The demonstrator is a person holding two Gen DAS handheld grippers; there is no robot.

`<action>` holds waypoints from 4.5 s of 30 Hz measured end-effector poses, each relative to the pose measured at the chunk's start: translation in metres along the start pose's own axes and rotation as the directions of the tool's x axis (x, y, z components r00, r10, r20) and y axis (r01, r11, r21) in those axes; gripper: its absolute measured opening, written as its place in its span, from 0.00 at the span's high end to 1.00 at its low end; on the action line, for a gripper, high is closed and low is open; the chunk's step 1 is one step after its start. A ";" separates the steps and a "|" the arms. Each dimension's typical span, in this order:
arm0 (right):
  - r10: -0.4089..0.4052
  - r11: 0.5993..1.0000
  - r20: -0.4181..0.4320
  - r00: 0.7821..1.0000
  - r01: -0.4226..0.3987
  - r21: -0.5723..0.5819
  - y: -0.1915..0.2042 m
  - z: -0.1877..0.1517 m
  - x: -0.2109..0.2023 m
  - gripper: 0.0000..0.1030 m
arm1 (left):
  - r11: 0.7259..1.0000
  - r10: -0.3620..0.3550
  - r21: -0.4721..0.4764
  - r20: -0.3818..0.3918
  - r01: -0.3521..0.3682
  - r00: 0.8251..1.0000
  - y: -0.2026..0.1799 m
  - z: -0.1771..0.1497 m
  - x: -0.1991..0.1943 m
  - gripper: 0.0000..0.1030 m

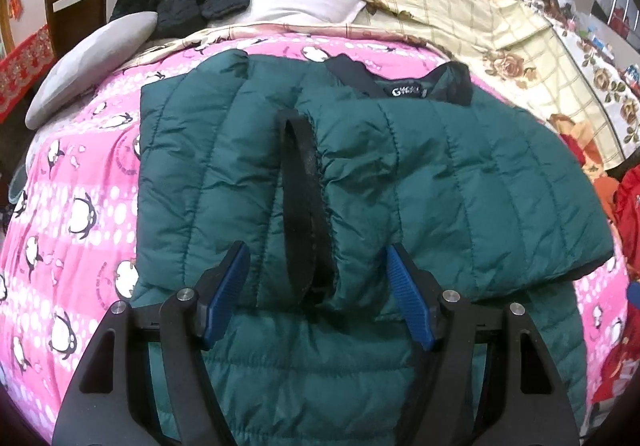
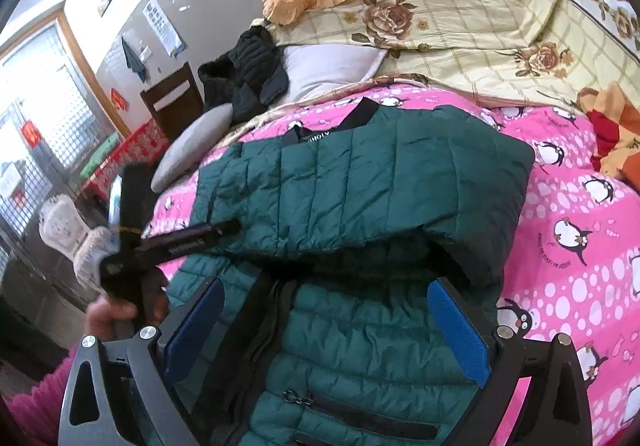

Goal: Fold large clothes

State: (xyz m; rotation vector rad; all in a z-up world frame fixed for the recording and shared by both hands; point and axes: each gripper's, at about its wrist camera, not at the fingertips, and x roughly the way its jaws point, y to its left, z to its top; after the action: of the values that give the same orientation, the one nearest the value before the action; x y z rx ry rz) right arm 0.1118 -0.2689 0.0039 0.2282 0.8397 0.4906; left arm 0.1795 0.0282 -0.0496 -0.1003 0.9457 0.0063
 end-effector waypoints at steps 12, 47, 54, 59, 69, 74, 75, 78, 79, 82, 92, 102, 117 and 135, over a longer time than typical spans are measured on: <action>-0.006 1.000 -0.026 1.000 0.006 -0.024 0.007 -0.005 0.002 0.02 | 0.996 -0.084 0.014 -0.025 0.085 0.996 -0.008 0.001 0.014 0.54; -0.425 0.904 -0.098 0.900 0.414 -0.108 -0.035 0.048 0.135 0.25 | 0.999 0.024 -0.028 0.014 -0.024 1.000 0.070 0.004 0.005 0.42; -0.326 0.942 -0.037 0.945 0.321 -0.093 -0.001 0.047 0.088 0.25 | 0.999 0.022 -0.052 0.139 -0.015 0.990 0.071 0.005 -0.040 0.42; -0.297 0.948 -0.024 0.955 0.292 -0.126 0.024 0.052 0.094 0.25 | 0.999 0.051 -0.008 0.170 -0.050 0.984 0.051 0.017 -0.035 0.42; -0.345 0.934 -0.077 0.935 0.334 -0.125 0.023 0.057 0.165 0.24 | 0.995 0.095 0.000 0.086 -0.096 0.992 0.048 0.019 0.024 0.39; -0.361 0.930 -0.111 0.926 0.349 -0.114 0.009 0.061 0.188 0.22 | 0.993 0.115 0.020 0.079 -0.117 0.990 0.046 0.019 0.037 0.31; -0.361 0.930 -0.114 0.925 0.350 -0.110 0.008 0.061 0.190 0.22 | 0.993 0.113 0.018 0.078 -0.114 0.991 0.047 0.019 0.038 0.30; -0.363 0.930 -0.127 0.923 0.352 -0.102 0.009 0.063 0.188 0.22 | 0.994 0.110 0.012 0.070 -0.111 0.991 0.050 0.018 0.037 0.30; -0.357 0.933 -0.126 0.926 0.347 -0.096 0.009 0.063 0.183 0.22 | 0.994 0.110 0.007 0.067 -0.111 0.992 0.050 0.017 0.035 0.30; -0.320 0.947 -0.107 0.942 0.313 -0.074 0.013 0.058 0.156 0.22 | 0.995 0.103 0.000 0.064 -0.103 0.993 0.054 0.012 0.025 0.31; -0.300 0.950 -0.158 0.941 0.280 -0.136 0.009 -0.005 0.042 0.21 | 0.994 0.103 0.023 0.076 -0.105 0.992 0.066 -0.038 -0.027 0.31; -0.252 0.968 -0.169 0.953 0.249 -0.037 -0.008 -0.064 -0.017 0.17 | 0.996 0.083 0.035 0.080 -0.086 0.993 0.075 -0.093 -0.067 0.31; -0.249 0.968 -0.250 0.936 0.230 -0.105 -0.012 -0.137 -0.078 0.09 | 1.000 0.020 -0.021 -0.045 -0.021 0.999 0.124 -0.184 -0.103 0.31; -0.137 0.990 -0.291 0.947 0.124 -0.064 -0.049 -0.181 -0.129 0.03 | 0.987 -0.035 -0.163 -0.148 0.011 0.988 0.151 -0.227 -0.111 0.31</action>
State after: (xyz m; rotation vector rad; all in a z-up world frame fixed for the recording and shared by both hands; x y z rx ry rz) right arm -0.0824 -0.3753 -0.0479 0.0565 1.1271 0.4237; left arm -0.0768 0.1623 -0.1040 -0.2647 1.0941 0.0544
